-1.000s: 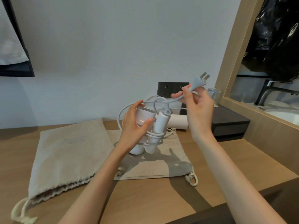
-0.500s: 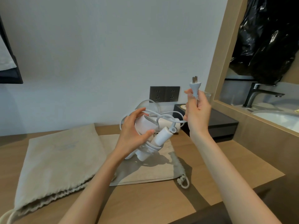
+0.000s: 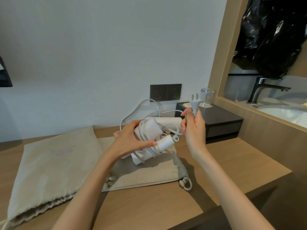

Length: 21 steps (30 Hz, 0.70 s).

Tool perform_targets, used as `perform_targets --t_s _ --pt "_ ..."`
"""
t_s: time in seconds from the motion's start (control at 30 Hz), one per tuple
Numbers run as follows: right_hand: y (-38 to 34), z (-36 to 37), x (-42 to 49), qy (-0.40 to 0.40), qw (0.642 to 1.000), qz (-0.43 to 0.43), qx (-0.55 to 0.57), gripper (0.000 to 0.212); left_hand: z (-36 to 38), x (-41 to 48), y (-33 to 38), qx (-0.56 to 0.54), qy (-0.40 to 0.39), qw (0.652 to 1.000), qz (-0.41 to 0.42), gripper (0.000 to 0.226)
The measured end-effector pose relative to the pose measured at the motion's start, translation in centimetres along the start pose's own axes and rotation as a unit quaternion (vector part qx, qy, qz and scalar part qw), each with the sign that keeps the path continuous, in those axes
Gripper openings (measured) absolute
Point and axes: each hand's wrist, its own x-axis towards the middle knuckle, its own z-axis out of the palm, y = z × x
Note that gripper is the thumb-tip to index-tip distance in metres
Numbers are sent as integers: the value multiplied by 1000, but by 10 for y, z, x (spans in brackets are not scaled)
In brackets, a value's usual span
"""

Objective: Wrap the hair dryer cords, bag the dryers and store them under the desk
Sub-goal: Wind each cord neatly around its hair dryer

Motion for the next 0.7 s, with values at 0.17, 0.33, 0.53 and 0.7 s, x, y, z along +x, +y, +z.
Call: perform_targets --t_s 0.17,0.33,0.53,0.7 --pt "21 -17 -6 8 997 21 -75 27 3 1 8 140 -88 986 24 115" --pt "24 -22 -11 -2 993 29 -116 27 2 5 12 128 -127 983 41 99" --pt "4 -13 -15 17 995 90 25 27 4 8 -1 134 -115 984 32 114" --pt "-5 -15 -11 26 968 192 161 24 1 7 0 152 -78 985 36 96"
